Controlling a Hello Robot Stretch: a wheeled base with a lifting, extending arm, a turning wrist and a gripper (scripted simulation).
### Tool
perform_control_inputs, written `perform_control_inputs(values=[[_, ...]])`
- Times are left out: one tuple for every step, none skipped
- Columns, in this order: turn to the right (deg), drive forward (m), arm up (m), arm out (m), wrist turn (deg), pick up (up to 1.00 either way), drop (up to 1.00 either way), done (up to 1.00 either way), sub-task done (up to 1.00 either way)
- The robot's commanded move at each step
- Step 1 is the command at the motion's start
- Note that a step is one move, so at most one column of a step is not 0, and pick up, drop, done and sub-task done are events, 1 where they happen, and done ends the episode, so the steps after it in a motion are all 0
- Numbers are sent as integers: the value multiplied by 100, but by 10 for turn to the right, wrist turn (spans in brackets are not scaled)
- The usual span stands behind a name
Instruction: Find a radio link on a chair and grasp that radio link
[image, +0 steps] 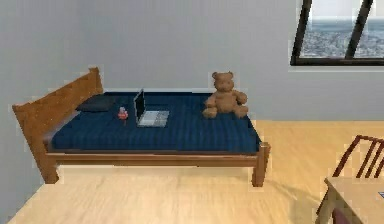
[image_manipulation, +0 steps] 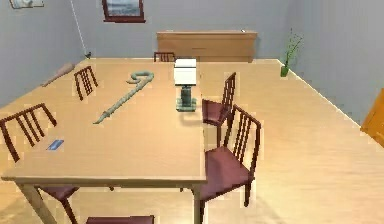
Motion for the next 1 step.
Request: perform_control_inputs(values=[[0, 60, 0, 0, 0, 0, 0, 0, 0]])
